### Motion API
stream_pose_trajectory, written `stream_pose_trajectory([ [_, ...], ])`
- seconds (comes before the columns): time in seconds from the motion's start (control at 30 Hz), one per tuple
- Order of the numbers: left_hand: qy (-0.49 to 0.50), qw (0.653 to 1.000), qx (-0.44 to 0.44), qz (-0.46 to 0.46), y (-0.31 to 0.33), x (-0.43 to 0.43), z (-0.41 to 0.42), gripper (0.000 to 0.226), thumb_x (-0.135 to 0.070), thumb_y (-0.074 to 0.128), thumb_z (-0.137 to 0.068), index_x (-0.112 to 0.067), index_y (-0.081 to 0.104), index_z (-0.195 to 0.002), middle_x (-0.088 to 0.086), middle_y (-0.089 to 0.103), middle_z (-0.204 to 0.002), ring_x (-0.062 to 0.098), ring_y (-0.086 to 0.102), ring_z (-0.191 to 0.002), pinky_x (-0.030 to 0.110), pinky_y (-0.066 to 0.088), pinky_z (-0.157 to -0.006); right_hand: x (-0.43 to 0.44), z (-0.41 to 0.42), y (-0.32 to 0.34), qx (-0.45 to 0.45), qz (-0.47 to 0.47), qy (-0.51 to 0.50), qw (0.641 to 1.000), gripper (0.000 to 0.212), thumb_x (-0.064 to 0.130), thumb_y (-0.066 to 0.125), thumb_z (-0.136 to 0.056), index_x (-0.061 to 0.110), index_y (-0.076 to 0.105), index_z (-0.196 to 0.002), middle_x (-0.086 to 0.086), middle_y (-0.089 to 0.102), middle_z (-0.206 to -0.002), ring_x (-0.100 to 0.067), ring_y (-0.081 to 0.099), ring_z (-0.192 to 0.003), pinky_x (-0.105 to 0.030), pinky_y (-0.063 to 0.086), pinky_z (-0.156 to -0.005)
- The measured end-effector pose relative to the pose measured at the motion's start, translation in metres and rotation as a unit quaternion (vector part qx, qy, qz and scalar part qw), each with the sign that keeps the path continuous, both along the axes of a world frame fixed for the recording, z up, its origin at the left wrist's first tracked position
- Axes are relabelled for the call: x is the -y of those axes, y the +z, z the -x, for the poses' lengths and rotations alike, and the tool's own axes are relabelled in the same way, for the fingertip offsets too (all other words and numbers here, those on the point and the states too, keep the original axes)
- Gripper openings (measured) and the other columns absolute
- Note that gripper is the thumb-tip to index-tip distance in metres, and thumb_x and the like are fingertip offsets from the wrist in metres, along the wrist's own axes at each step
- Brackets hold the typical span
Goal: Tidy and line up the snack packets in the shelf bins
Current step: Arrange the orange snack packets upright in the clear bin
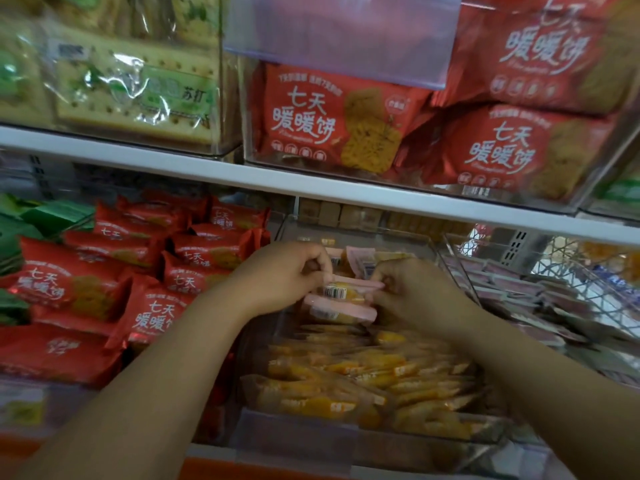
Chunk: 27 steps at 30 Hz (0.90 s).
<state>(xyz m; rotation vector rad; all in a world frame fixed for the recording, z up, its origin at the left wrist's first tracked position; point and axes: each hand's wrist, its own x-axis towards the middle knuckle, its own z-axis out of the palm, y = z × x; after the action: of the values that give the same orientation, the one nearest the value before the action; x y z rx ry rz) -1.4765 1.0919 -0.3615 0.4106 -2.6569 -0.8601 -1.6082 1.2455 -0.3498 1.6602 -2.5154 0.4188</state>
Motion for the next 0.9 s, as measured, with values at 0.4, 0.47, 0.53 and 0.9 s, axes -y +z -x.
stream_pose_trajectory([
  [0.4, -0.006, 0.969, 0.099, 0.228, 0.002, -0.013, -0.005, 0.031, -0.03, 0.062, -0.088, -0.031, 0.059, -0.119, -0.009, 0.059, -0.123, 0.013, 0.051, -0.111, 0.027, 0.031, -0.098, -0.004, -0.007, -0.002, 0.165, -0.017, 0.019, 0.986, 0.01, 0.018, 0.06, -0.09, 0.024, 0.063, -0.082, 0.006, 0.068, -0.082, -0.002, 0.067, -0.073, -0.025, 0.055, -0.074],
  [0.47, -0.007, 0.97, 0.09, 0.225, 0.0, -0.014, -0.004, 0.024, -0.022, 0.061, -0.089, -0.025, 0.062, -0.113, -0.003, 0.062, -0.115, 0.015, 0.055, -0.103, 0.027, 0.04, -0.088, -0.005, -0.007, -0.001, 0.163, -0.016, 0.029, 0.986, 0.01, 0.019, 0.061, -0.09, 0.023, 0.064, -0.081, 0.008, 0.068, -0.079, -0.003, 0.066, -0.075, -0.023, 0.053, -0.075],
  [0.53, -0.011, 0.974, 0.071, 0.215, 0.001, -0.014, -0.003, 0.01, -0.018, 0.059, -0.09, -0.022, 0.063, -0.098, -0.001, 0.062, -0.101, 0.014, 0.056, -0.09, 0.028, 0.046, -0.076, -0.006, -0.006, 0.0, 0.165, 0.003, 0.039, 0.986, 0.005, 0.023, 0.065, -0.087, 0.021, 0.067, -0.084, 0.007, 0.067, -0.079, -0.005, 0.063, -0.076, -0.026, 0.05, -0.075],
  [0.9, -0.003, 0.979, -0.169, 0.111, 0.024, -0.03, -0.033, 0.007, -0.033, 0.068, -0.083, -0.029, 0.067, -0.088, -0.02, 0.05, -0.075, -0.005, 0.051, -0.068, 0.015, 0.037, -0.061, -0.029, -0.03, 0.007, 0.252, 0.227, 0.057, 0.939, 0.029, 0.008, 0.07, -0.081, 0.034, 0.058, -0.075, 0.019, 0.065, -0.056, -0.002, 0.063, -0.055, -0.004, 0.04, -0.053],
])
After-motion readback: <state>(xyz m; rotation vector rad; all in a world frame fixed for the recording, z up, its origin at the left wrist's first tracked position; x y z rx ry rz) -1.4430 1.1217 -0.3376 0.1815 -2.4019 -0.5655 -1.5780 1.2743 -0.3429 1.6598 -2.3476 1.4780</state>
